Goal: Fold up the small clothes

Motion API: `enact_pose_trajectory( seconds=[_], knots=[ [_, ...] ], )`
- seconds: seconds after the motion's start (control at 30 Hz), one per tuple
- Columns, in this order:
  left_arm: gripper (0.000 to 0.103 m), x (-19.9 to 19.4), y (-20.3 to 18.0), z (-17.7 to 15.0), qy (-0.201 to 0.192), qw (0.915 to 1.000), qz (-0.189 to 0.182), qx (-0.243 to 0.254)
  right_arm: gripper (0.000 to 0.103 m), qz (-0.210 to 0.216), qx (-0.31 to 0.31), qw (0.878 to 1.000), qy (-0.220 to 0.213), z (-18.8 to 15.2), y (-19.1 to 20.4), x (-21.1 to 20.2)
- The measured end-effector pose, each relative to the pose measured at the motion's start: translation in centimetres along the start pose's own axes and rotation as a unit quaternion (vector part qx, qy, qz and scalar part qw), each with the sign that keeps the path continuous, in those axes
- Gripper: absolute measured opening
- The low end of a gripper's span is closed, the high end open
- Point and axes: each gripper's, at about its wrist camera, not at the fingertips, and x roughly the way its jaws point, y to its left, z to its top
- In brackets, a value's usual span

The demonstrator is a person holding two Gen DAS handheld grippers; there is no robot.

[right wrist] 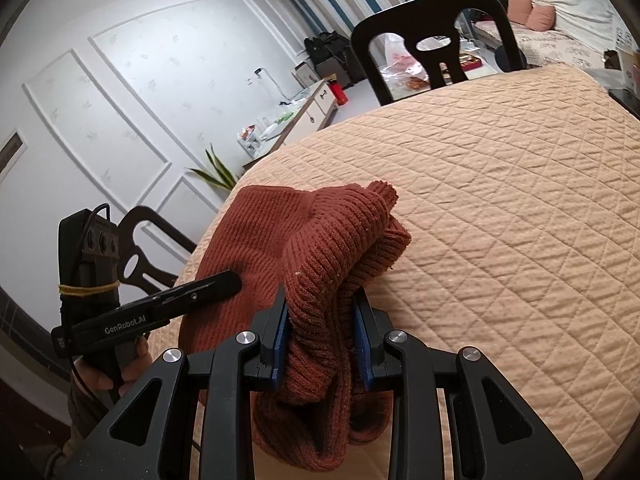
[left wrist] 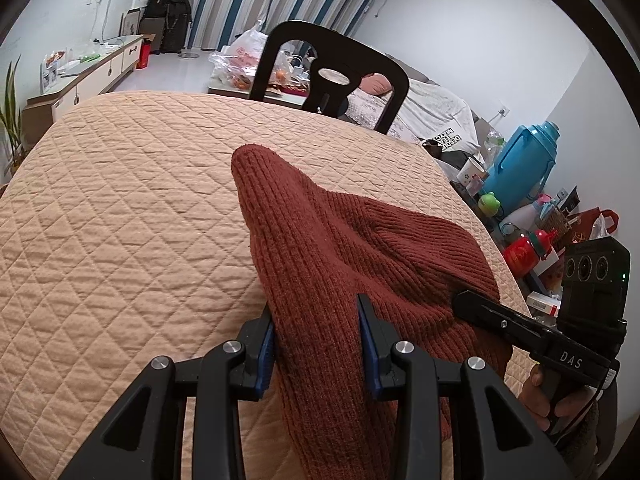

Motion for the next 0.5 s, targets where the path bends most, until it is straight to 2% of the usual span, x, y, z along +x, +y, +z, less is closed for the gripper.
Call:
enact_pose_trajectory(
  seconds=[0.3,0.37,0.5],
  knots=[
    [0.038,-1.9,2.4,-0.2,-0.013,0.9996,0.021,-0.015,0.029,0.016,-0.014,1.000,0.012,-0.1,1.8,1.9],
    [0.031,-2.6,3.0,-0.1,-0.020,0.9994,0.021,-0.017,0.028,0.017,-0.018,1.000,0.015,-0.1,2.3,2.3],
    [0.031,-3.0,4.4,-0.2,-0.021,0.9989,0.032,-0.025,0.027,0.022,-0.019,0.999,0.017,-0.2,2.9,3.0]
  ],
)
